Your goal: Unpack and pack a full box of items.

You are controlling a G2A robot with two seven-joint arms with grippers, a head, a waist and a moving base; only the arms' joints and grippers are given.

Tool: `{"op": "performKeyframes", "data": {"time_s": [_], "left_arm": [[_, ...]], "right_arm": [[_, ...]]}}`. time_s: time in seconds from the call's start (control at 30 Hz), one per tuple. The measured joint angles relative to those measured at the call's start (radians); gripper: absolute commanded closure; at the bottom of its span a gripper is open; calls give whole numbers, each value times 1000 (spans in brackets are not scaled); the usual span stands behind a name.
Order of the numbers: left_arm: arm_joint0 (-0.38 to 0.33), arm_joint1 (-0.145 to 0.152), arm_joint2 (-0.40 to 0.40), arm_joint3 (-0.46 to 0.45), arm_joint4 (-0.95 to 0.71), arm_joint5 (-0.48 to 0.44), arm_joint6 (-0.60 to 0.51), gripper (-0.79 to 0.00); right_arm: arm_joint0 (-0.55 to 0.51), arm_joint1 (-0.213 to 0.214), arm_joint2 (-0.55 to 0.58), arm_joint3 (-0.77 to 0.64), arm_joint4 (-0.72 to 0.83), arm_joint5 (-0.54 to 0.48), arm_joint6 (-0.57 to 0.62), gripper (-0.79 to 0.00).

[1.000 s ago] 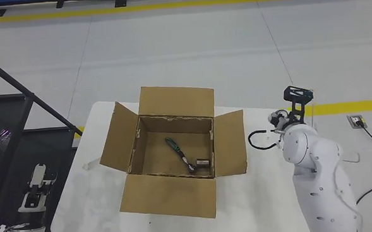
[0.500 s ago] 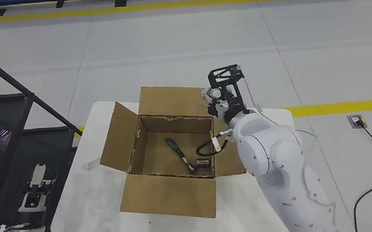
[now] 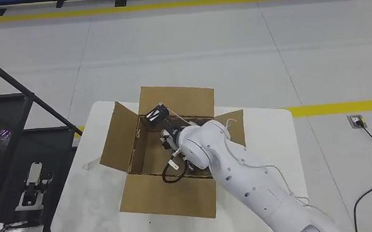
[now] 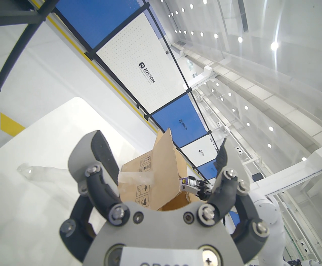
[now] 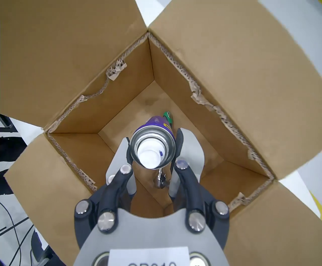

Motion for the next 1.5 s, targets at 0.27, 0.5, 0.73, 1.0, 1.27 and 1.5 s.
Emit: {"op": "performKeyframes", "data": {"time_s": [0.27,0.5,0.73,1.0,1.27,1.5], "left_arm": [[0,0,0,0,0,0,0,-785],[0,0,0,0,0,0,0,-785],[0,0,0,0,0,0,0,-785],[7,-3,0,-17,-36,-39,-15,-785],[29,-4,-1,-34,-31,-120,-76,-785],[3,-4,45,-29,38,-112,-107,-785]], "right_arm": [[65,-84,-108,271,82,5,-88,0],[117,-149,-151,458,149,-53,-142,0],[139,-191,-171,557,164,-82,-176,-289],[153,-222,-183,595,146,-80,-195,-431],[154,-216,-153,538,114,-53,-218,-757],[80,-152,-62,309,15,23,-204,-785]]}}
